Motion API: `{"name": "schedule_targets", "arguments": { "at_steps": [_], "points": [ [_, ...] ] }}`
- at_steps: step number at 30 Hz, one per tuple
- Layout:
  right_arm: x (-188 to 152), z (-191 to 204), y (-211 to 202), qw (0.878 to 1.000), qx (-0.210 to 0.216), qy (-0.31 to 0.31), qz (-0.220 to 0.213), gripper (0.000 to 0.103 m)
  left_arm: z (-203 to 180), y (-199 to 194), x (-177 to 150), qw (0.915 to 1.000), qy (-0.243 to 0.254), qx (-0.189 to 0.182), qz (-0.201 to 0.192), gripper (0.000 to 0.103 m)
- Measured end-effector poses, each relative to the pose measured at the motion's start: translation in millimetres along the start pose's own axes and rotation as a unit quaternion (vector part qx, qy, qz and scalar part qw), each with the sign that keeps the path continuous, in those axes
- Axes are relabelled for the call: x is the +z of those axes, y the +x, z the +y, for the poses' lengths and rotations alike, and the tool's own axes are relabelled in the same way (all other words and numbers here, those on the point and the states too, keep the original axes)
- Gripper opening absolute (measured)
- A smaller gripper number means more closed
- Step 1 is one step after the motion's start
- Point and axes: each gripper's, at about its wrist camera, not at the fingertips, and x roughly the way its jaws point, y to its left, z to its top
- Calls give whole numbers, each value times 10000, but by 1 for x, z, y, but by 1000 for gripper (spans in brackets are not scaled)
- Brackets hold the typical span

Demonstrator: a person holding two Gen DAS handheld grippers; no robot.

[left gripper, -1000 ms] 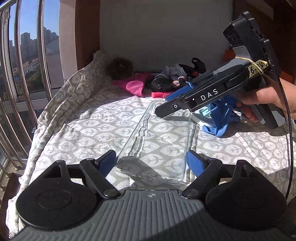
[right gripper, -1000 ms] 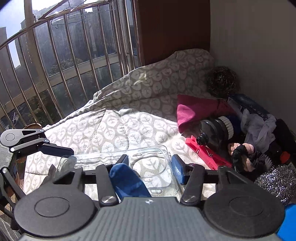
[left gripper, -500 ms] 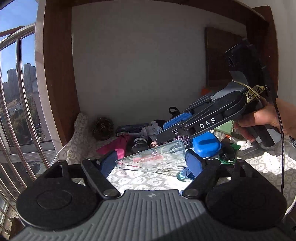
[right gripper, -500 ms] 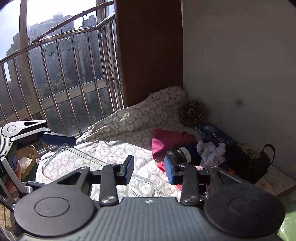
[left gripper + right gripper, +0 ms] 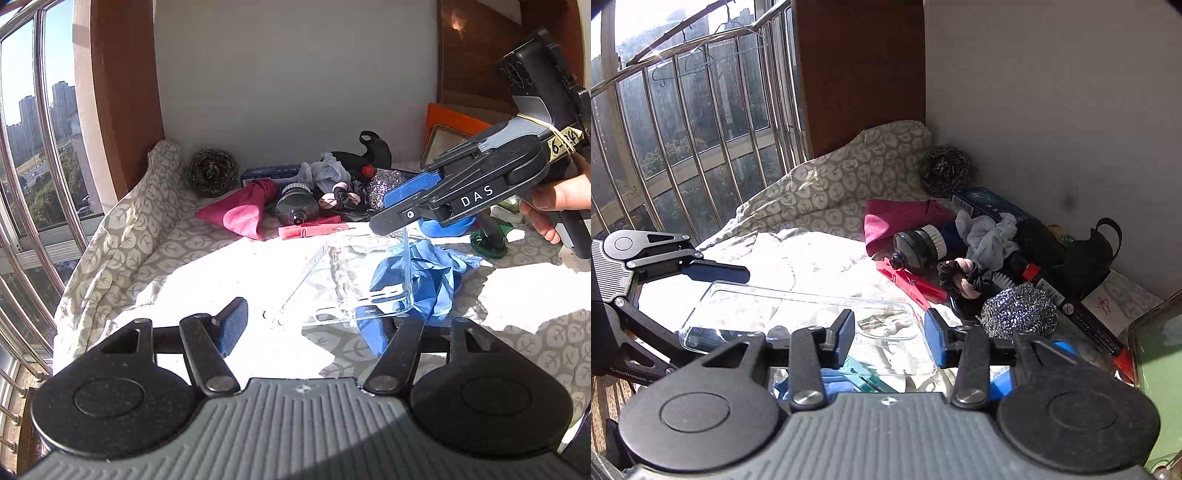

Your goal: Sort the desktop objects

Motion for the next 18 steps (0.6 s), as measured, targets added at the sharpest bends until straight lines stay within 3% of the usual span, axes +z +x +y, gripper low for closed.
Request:
{"name": "schedule_targets", "arguments": {
  "at_steps": [2,5,10,12,18],
  "points": [
    [0,-4,6,10000,-23,39,49,44,1,-5,2,9999,113,11,-53,82],
    [-1,-6,12,9999,63,100,71,47,-5,-10,3,9997,247,48,-23,85],
    [3,-5,18,9998,51,188,68,48,-3,-26,1,9996,16,-283,-78,91],
    [5,-7,22,9997,7,229,102,48,-8,-26,2,9995,41,-280,-147,98],
    [6,-7,36,9988,-179,136,427,48,-12,8,1,9996,133,-183,159,97]
  ]
}}
